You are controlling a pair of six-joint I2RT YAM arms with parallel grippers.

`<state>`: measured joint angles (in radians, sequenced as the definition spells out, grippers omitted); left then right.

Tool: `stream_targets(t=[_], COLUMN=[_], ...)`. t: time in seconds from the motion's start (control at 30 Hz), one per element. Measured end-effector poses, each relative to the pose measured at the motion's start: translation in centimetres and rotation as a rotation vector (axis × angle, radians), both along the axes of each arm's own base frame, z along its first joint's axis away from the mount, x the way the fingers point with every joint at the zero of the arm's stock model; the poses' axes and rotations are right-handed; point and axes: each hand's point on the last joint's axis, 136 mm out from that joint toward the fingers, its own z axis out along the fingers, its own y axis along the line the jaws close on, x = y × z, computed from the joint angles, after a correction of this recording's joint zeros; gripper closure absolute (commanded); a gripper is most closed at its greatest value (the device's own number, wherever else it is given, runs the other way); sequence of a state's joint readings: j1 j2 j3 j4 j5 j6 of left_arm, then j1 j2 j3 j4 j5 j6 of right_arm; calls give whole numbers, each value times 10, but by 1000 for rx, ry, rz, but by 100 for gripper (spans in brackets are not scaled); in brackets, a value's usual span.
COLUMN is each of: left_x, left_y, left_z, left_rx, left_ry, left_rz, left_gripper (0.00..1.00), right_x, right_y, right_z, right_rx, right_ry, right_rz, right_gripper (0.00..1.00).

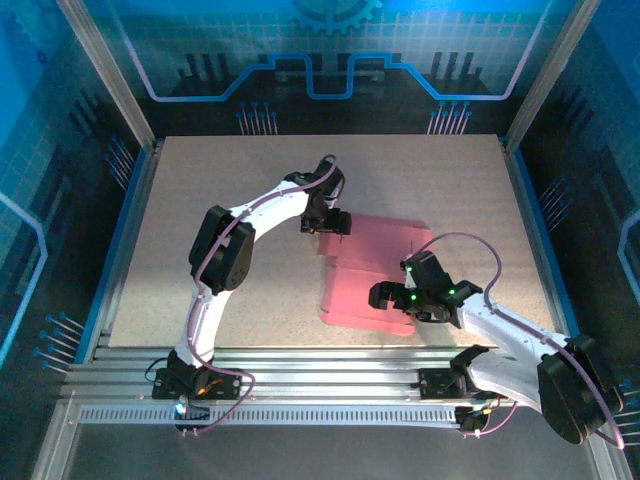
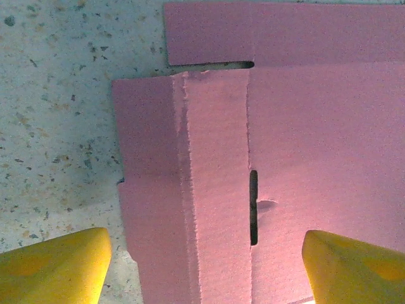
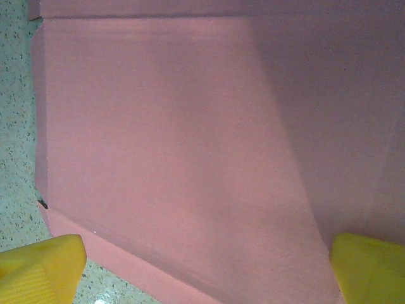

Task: Fold the paper box

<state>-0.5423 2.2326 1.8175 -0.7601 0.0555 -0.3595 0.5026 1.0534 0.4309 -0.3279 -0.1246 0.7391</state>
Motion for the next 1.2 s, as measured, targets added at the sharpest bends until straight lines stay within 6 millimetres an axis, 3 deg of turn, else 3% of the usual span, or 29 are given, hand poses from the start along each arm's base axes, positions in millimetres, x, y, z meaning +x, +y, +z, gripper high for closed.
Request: stream_targets(t=[0.33,1.2], left_x=[-3,0], left_y=[6,5], left_z=[-16,-22], left_rx=[66,70], left_ry=[31,41], left_rz=[13,31], left_gripper=[22,29], right_x=[-1,-1], right_y=[1,2], right_z=[-1,-3], right_rx=[6,12], right_ry=[3,1], right_rz=[4,7], right_gripper=[0,0])
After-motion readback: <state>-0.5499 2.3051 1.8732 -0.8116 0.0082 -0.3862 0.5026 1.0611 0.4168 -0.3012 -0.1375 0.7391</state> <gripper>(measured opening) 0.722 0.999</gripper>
